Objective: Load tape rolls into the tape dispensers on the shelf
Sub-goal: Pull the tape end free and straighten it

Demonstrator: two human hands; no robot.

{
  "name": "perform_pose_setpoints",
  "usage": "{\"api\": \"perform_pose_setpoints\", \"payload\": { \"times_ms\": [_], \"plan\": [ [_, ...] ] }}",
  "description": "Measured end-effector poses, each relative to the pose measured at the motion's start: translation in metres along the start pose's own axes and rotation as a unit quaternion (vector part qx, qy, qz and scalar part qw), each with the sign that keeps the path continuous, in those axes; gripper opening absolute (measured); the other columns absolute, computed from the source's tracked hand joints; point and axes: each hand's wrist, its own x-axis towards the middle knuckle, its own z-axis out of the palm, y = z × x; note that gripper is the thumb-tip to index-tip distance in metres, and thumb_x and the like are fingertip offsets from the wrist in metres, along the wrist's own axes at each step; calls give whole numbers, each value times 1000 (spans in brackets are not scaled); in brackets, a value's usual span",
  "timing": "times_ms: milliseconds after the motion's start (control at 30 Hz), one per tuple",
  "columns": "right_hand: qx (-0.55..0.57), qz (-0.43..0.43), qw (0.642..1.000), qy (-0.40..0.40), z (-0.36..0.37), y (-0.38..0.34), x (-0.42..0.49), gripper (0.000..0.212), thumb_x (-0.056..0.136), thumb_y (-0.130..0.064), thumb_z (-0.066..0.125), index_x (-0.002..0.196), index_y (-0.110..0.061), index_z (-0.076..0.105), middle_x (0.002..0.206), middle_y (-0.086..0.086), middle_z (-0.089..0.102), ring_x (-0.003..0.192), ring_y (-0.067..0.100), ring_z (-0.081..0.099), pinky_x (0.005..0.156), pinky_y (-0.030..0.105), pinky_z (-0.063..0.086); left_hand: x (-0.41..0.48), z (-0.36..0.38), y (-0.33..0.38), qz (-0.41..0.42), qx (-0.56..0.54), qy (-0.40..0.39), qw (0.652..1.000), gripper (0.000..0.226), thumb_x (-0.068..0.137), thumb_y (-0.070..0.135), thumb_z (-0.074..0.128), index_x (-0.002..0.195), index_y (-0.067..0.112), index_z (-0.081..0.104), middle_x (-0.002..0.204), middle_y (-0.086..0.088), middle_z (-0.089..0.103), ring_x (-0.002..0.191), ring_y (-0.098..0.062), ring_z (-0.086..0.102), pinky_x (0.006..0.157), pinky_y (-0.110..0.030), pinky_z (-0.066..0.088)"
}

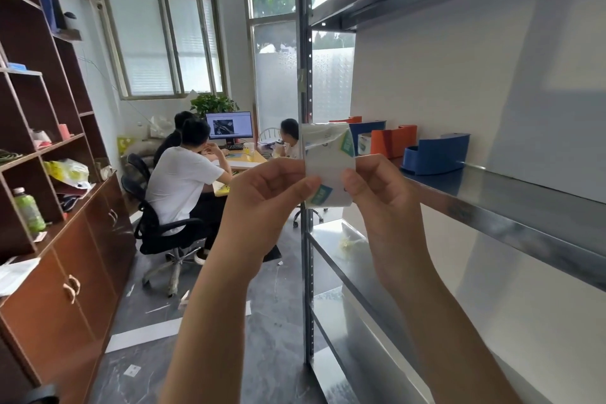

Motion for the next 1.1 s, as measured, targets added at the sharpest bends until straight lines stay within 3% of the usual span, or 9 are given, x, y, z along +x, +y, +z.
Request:
{"api": "perform_pose_setpoints", "payload": {
  "times_ms": [600,800,933,1100],
  "plan": [
    [21,14,1000,18,15,66,55,5,86,-14,61,84,-19,62,73,-20,68,75,-4,63,65,9,48,70,-36,-52,-17,6,-27,999,27,71,18,75,95,7,70,96,-14,73,91,-25,69,81,-32,53],
    [7,3,1000,31,17,104,89,4,86,-20,60,85,-24,61,75,-24,67,80,-5,64,66,8,48,113,-44,-85,-18,-11,-39,999,17,73,14,74,89,10,70,92,-12,74,88,-24,69,79,-32,54],
    [4,10,999,51,23,137,118,3,87,-19,60,87,-22,62,78,-18,68,80,-2,64,68,10,49,150,-57,-111,-18,-3,-52,998,18,73,15,72,90,8,70,95,-15,72,89,-28,68,80,-40,55],
    [3,2,997,73,33,173,159,3,86,-18,61,87,-16,63,76,-14,67,76,-1,63,66,11,48,202,-74,-135,-11,14,-82,996,27,74,18,72,95,1,68,98,-21,70,70,-20,66,66,-33,50]
  ]
}}
